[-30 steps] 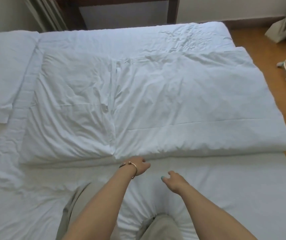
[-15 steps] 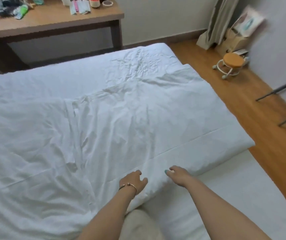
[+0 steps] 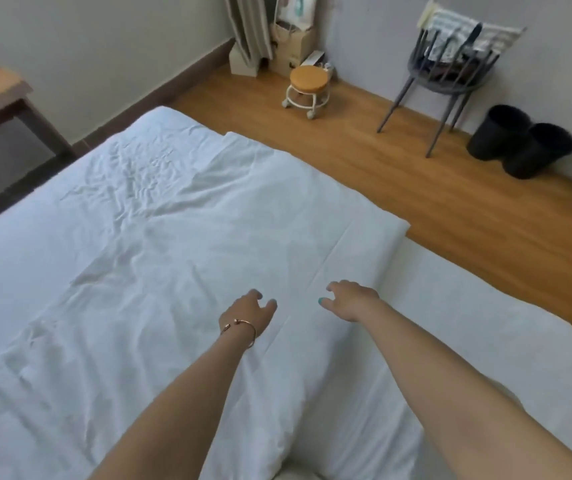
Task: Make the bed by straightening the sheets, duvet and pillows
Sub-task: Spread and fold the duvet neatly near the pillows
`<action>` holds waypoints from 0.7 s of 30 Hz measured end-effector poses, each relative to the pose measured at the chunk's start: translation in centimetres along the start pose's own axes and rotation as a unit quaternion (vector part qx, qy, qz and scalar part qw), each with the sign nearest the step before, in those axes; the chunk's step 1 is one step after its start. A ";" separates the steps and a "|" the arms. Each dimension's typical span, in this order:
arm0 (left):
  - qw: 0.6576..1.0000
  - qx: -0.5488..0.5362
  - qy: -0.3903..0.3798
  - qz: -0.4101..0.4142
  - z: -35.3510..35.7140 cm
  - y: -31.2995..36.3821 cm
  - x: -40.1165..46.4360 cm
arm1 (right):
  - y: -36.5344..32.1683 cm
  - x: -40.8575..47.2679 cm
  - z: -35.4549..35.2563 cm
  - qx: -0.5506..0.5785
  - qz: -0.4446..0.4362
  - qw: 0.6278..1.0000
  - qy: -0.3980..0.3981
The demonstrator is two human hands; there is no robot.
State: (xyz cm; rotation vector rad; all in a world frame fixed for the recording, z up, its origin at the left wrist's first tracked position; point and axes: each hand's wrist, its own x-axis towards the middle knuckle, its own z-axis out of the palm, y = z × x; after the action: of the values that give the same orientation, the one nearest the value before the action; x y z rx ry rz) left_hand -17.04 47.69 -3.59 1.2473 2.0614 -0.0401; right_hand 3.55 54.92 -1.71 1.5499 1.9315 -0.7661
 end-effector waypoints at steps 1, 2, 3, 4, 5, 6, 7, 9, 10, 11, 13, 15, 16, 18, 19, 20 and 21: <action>1.000 -0.002 0.007 -0.003 0.1 1.2 0.7 | 1.1 1.0 -0.8 -0.009 0.002 1.000 -0.003; 1.000 -0.008 0.015 -0.009 0.1 2.6 1.4 | 2.2 2.3 -1.6 -0.011 0.003 1.000 -0.004; 0.999 -0.020 0.023 -0.019 0.2 3.9 2.3 | 3.3 3.9 -2.5 -0.009 0.003 1.000 -0.003; 0.998 -0.038 0.033 -0.031 0.5 5.2 3.6 | 4.2 5.8 -3.5 -0.006 0.001 1.000 -0.001; 0.996 -0.060 0.042 -0.044 0.7 6.4 5.0 | 4.9 7.9 -4.5 -0.003 -0.006 1.000 0.003; 0.994 -0.082 0.050 -0.058 1.1 7.6 6.7 | 5.5 10.4 -5.4 0.003 -0.015 1.000 0.010; 0.991 -0.097 0.059 -0.070 1.6 8.6 8.6 | 5.8 13.2 -6.1 0.011 -0.024 0.999 0.019; 0.987 -0.097 0.075 -0.099 2.5 10.3 13.0 | 6.0 19.2 -7.6 0.011 -0.043 0.998 0.040; 0.985 -0.097 0.080 -0.120 2.9 11.1 15.3 | 5.9 22.1 -8.3 0.003 -0.051 0.998 0.046; 0.982 -0.097 0.078 -0.143 3.3 11.8 17.5 | 5.8 24.7 -9.0 -0.005 -0.057 0.997 0.044; 0.977 -0.088 0.070 -0.180 4.0 13.2 21.2 | 5.9 29.4 -10.0 -0.010 -0.071 0.997 0.028; 0.975 -0.075 0.043 -0.205 5.1 14.8 24.4 | 6.7 32.7 -10.6 -0.019 -0.096 0.995 0.018; 0.973 -0.070 0.028 -0.219 5.8 15.4 25.7 | 7.3 34.0 -10.7 -0.028 -0.112 0.993 0.016; 0.966 -0.063 0.010 -0.249 7.1 16.3 27.3 | 8.6 36.4 -10.8 -0.044 -0.147 0.988 0.011; 0.963 -0.060 0.011 -0.261 7.7 16.4 27.8 | 9.2 37.4 -10.7 -0.047 -0.166 0.985 0.017; 0.961 -0.058 0.017 -0.269 8.2 16.4 28.2 | 9.7 38.2 -10.6 -0.048 -0.184 0.981 0.028; 0.960 -0.057 0.026 -0.272 8.6 16.3 28.6 | 10.2 38.9 -10.6 -0.047 -0.199 0.978 0.042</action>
State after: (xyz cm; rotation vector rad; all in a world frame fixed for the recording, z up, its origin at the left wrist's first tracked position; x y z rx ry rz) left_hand -7.38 74.92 -21.52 0.5880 2.3577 -0.1414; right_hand 5.51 90.46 -23.28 1.1683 2.3440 -0.7634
